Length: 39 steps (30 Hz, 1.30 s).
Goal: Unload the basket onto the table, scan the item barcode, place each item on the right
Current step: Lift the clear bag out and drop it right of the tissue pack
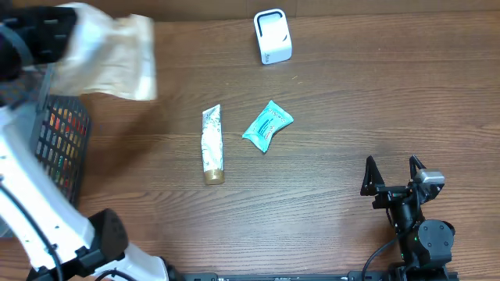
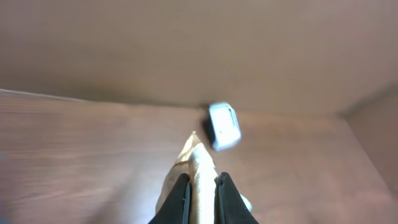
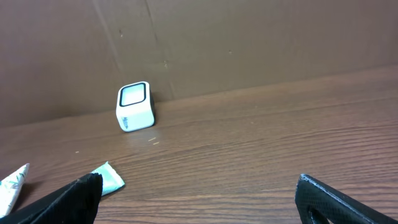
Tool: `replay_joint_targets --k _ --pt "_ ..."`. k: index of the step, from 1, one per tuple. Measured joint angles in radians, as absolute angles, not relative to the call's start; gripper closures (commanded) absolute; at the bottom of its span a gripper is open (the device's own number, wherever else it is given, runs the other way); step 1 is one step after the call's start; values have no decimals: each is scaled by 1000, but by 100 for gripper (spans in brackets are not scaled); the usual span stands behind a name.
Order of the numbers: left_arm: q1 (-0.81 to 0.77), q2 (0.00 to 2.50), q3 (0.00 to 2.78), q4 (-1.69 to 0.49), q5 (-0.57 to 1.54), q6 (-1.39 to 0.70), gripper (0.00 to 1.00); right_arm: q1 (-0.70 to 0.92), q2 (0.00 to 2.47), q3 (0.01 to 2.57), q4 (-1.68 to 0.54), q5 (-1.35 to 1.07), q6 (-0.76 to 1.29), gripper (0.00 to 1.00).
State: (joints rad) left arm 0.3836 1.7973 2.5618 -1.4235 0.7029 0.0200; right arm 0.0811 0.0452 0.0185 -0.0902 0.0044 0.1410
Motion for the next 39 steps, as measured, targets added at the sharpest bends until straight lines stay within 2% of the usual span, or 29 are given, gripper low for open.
replay_joint_targets --k 9,18,23,30,39 --pt "-40 1858 2535 -1444 562 20 96 81 45 19 -90 4 141 0" --pt "-354 2155 2463 -1375 551 -8 96 81 45 19 -90 4 141 0" --pt "-454 2283 2455 -1285 585 -67 96 81 45 19 -90 4 141 0" --pt "-511 2407 2456 -1218 673 -156 96 81 45 19 -90 4 142 0" --pt "-564 2507 2454 -1324 661 -194 96 81 45 19 -90 4 141 0"
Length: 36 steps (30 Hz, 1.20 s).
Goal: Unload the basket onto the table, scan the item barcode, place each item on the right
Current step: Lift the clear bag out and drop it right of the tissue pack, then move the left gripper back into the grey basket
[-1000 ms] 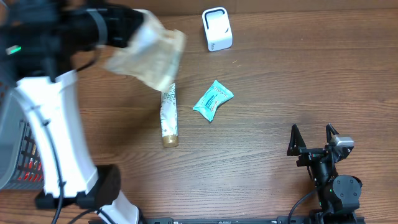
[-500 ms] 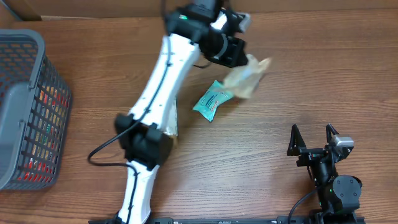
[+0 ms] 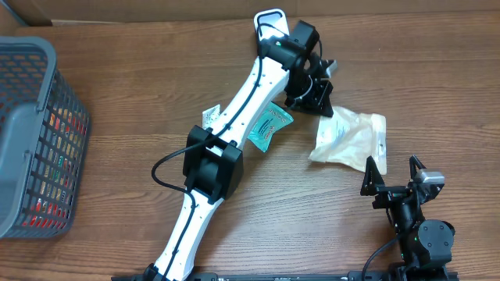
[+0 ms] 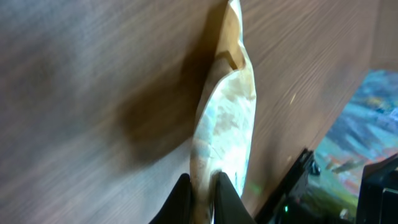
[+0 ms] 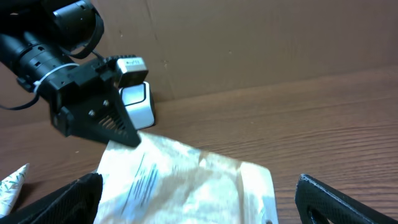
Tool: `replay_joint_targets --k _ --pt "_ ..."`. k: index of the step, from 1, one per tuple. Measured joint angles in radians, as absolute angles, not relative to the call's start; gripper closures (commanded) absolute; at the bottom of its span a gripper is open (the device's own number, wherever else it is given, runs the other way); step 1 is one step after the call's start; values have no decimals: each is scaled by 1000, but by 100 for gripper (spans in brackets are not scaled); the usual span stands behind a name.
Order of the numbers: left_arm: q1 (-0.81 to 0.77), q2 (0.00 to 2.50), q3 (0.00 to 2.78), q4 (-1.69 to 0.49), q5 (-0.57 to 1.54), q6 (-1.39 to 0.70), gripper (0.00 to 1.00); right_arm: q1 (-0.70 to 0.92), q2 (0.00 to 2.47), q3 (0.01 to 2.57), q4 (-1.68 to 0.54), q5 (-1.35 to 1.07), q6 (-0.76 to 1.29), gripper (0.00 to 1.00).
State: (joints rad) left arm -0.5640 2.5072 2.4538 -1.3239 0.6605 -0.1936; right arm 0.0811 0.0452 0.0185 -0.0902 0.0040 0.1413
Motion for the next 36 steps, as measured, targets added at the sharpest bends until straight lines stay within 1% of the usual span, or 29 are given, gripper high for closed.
replay_joint_targets --k 1,2,3,4,5,6,8,13,19,23,25,27,28,32,36 --pt "-569 2507 2454 -1341 651 -194 96 81 45 19 -90 4 141 0" --pt "-573 2507 2454 -1366 636 -196 91 81 45 19 -90 4 141 0" --pt "-575 2507 2454 -1383 622 -195 83 81 45 19 -90 4 142 0" --pt "-575 2507 2454 -1405 599 -196 65 81 45 19 -89 5 141 0" --pt "-574 2507 2454 -1425 577 -198 52 81 45 18 -90 4 141 0" --pt "-574 2507 2454 -1441 555 -204 43 81 45 19 -89 4 141 0" --pt "-569 2507 2454 -1473 508 -207 36 81 45 19 -90 4 142 0" --pt "-545 2507 2454 -1507 437 -207 34 81 45 19 -89 4 141 0" --pt "-480 2489 2501 -1543 383 -207 33 81 45 19 -90 4 141 0" --pt "-411 2386 2536 -1545 321 -207 30 81 45 19 -89 4 141 0" --pt "-364 2299 2549 -1537 289 -207 25 81 45 19 -90 4 141 0" --pt "-304 2170 2566 -1533 249 -208 17 81 45 19 -89 4 141 0" --pt "-272 2137 2571 -1534 241 -207 15 81 45 18 -90 4 141 0" --pt "-84 1949 2600 -1566 188 -207 14 81 45 19 -90 4 141 0" --pt "184 1849 2608 -1647 153 -208 14 81 45 19 -90 4 141 0"
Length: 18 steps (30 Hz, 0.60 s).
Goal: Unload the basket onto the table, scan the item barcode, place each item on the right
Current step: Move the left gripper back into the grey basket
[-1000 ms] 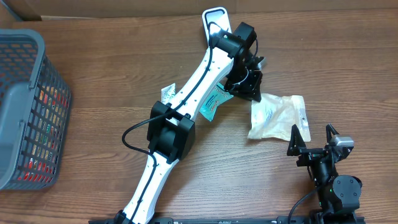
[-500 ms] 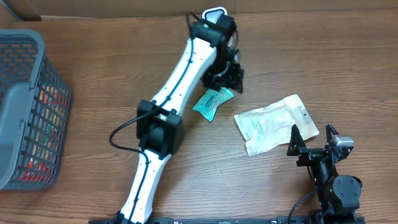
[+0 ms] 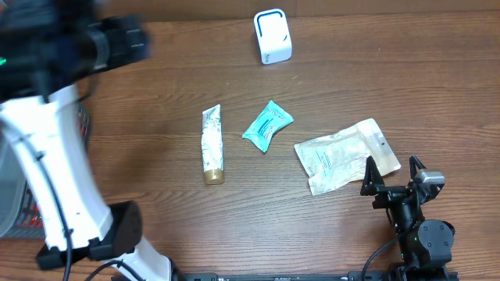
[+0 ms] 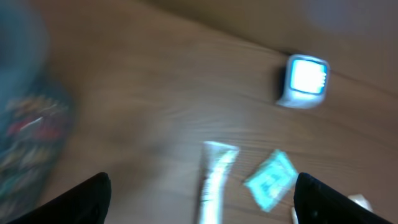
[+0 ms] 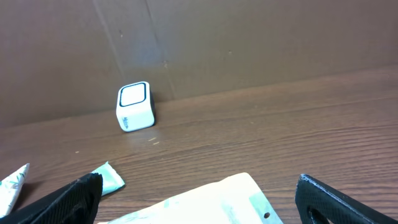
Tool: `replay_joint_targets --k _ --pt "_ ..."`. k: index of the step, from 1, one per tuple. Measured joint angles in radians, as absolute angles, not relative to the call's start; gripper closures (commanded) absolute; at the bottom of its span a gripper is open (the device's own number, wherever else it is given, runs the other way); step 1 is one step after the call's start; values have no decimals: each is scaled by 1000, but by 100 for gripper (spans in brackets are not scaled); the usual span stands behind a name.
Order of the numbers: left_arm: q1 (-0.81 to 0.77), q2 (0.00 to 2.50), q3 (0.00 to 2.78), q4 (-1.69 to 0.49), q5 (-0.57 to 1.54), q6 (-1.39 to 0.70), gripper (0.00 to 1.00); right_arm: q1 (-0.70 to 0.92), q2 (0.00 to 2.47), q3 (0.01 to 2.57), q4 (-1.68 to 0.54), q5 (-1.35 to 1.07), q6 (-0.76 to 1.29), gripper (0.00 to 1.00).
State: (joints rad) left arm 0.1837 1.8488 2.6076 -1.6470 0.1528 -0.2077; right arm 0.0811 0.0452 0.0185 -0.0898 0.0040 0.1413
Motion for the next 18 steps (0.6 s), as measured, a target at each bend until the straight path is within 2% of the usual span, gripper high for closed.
replay_joint_targets --k 10,18 --pt "722 1845 2584 -1684 202 -206 15 81 45 19 -89 4 141 0" --pt "929 1845 2447 -1622 229 -200 19 81 45 19 -90 4 141 0"
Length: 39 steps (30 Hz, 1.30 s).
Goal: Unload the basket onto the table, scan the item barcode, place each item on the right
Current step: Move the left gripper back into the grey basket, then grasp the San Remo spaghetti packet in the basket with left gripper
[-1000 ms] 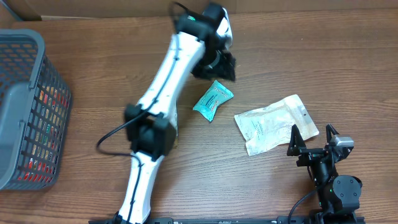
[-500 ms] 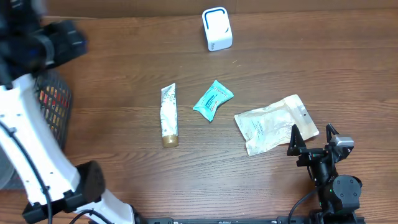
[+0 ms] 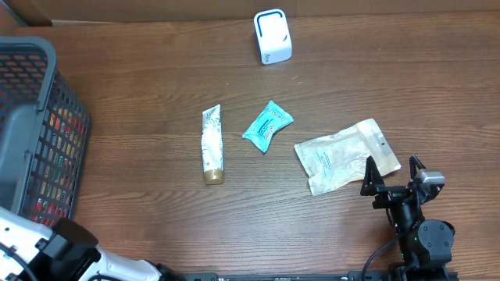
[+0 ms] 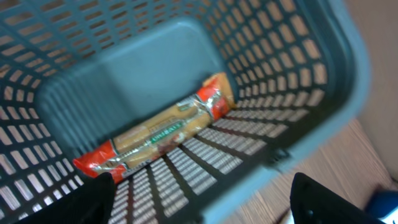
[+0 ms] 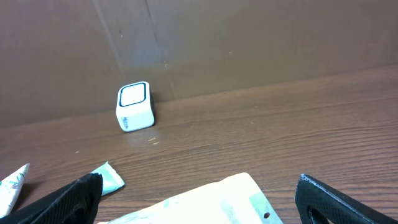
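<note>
The white scanner (image 3: 273, 37) stands at the table's far edge and also shows in the right wrist view (image 5: 135, 107). A pale pouch (image 3: 347, 156) lies flat at the right, just ahead of my right gripper (image 3: 394, 181), which stands open with the pouch's end (image 5: 211, 200) between its fingers' line of sight. My left gripper (image 4: 202, 205) is open above the grey basket (image 4: 311, 93), looking down at a red-and-orange packet (image 4: 161, 134) on its floor. The overhead view does not show the left gripper.
A white tube (image 3: 212, 144) and a teal packet (image 3: 267, 126) lie mid-table. The basket (image 3: 31, 125) fills the left edge. My left arm's base (image 3: 58, 250) sits at the bottom left. A brown wall (image 5: 249, 43) backs the table.
My left gripper, still open, has moved from above the table's left side to over the basket. The pouch, tube, teal packet and right arm have not moved.
My left gripper was shut on the pale pouch, up near the basket. Then it held the pouch by the scanner. Later the pouch lay on the table at the right and the gripper was open at the far left. Now it is over the basket.
</note>
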Tool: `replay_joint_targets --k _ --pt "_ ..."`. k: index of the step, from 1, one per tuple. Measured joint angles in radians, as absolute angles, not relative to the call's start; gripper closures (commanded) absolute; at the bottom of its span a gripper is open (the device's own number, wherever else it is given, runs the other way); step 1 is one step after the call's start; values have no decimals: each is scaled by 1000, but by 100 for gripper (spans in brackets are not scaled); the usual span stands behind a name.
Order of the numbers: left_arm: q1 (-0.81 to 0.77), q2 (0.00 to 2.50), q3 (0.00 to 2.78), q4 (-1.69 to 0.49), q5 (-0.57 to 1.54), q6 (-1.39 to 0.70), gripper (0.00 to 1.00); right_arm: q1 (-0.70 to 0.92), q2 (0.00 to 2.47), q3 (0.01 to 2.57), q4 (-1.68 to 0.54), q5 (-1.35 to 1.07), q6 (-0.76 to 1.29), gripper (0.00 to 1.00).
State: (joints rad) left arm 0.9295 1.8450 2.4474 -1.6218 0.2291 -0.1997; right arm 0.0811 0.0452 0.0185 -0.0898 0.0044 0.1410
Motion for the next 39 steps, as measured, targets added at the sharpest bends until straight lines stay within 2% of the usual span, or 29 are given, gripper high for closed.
replay_joint_targets --k 11,17,39 --pt "949 1845 2108 -1396 178 -191 12 81 45 19 -89 4 142 0" --pt "949 1847 1894 -1262 149 -136 0 81 45 19 -90 5 141 0" --pt "947 1848 1322 -650 217 221 0 81 45 19 -90 4 141 0"
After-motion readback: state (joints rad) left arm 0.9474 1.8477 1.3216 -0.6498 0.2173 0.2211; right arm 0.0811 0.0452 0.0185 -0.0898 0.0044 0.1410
